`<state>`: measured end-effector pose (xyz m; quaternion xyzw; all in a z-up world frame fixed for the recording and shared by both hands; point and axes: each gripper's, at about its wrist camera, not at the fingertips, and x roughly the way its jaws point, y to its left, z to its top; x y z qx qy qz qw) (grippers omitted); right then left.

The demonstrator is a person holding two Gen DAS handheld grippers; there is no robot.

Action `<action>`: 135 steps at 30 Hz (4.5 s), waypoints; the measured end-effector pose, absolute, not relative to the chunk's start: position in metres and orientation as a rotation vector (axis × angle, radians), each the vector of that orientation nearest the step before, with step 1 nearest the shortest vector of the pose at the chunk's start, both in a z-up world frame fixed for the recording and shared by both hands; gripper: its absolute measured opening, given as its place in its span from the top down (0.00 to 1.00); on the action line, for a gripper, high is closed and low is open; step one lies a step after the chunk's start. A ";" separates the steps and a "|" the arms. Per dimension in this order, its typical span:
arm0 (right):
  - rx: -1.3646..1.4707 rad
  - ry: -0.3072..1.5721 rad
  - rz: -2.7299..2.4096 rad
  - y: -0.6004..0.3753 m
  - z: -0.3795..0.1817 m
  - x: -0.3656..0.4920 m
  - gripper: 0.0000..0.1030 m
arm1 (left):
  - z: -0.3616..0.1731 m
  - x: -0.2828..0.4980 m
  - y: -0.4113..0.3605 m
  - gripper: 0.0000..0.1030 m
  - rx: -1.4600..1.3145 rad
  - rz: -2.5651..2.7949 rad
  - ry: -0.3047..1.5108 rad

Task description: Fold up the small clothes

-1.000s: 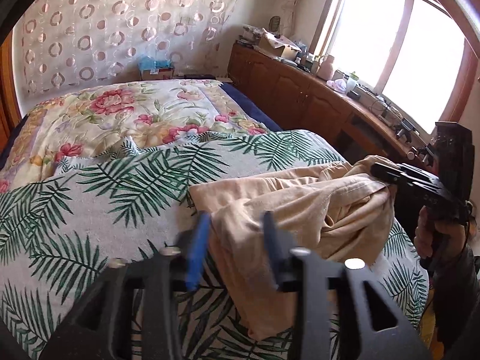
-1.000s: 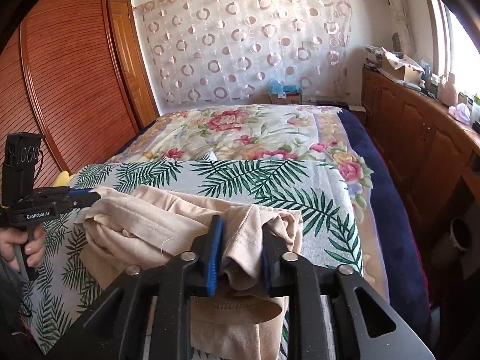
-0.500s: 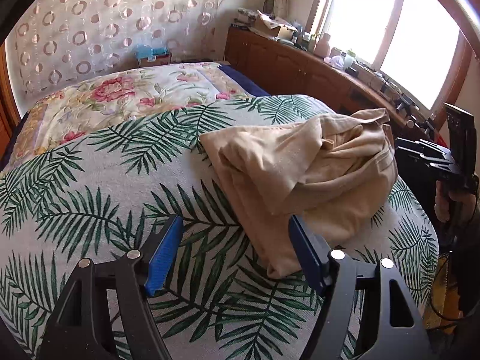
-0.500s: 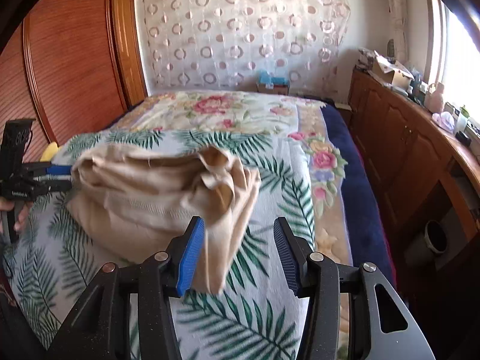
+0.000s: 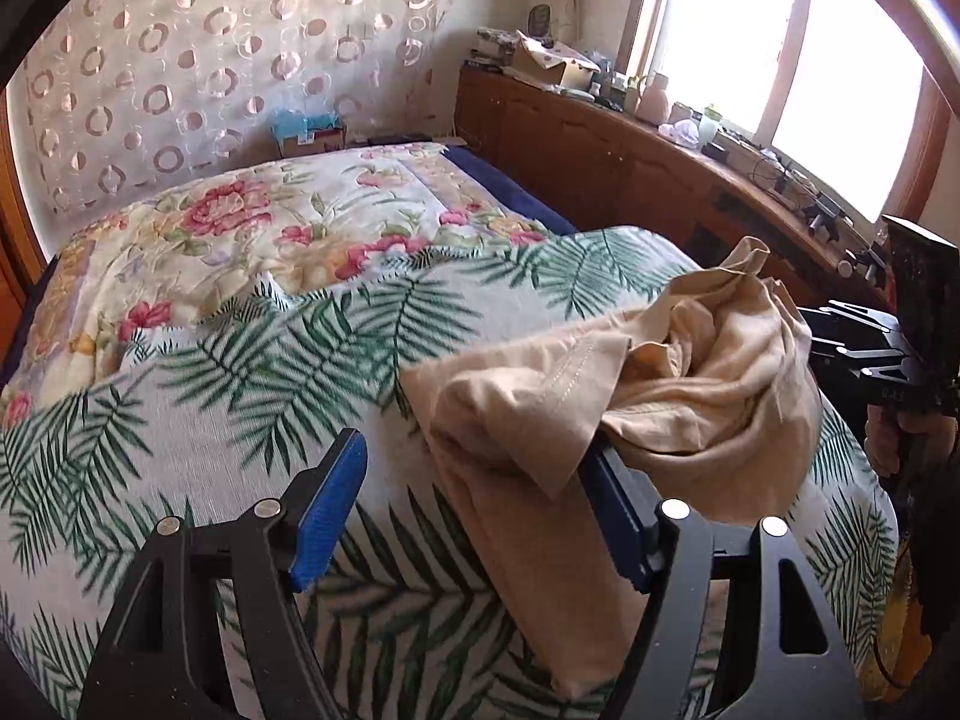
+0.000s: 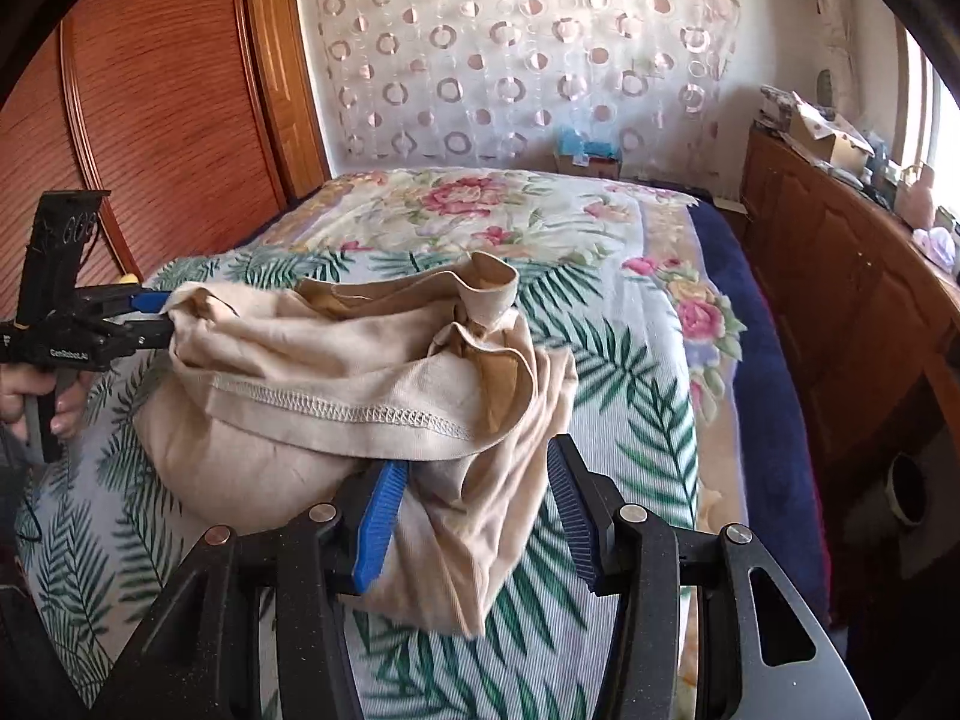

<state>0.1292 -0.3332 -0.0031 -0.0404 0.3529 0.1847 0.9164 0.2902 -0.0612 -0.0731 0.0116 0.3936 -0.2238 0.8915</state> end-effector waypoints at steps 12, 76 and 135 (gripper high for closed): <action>0.045 0.674 0.542 -0.357 0.001 0.164 0.96 | -0.085 0.329 -0.045 0.29 -0.006 -0.383 0.812; 0.032 0.826 0.318 -0.372 -0.009 0.177 0.39 | -0.077 0.328 -0.060 0.27 -0.004 -0.475 0.851; -0.611 0.557 1.048 0.096 0.016 0.380 0.86 | -0.092 0.162 0.221 0.86 -0.460 0.144 0.643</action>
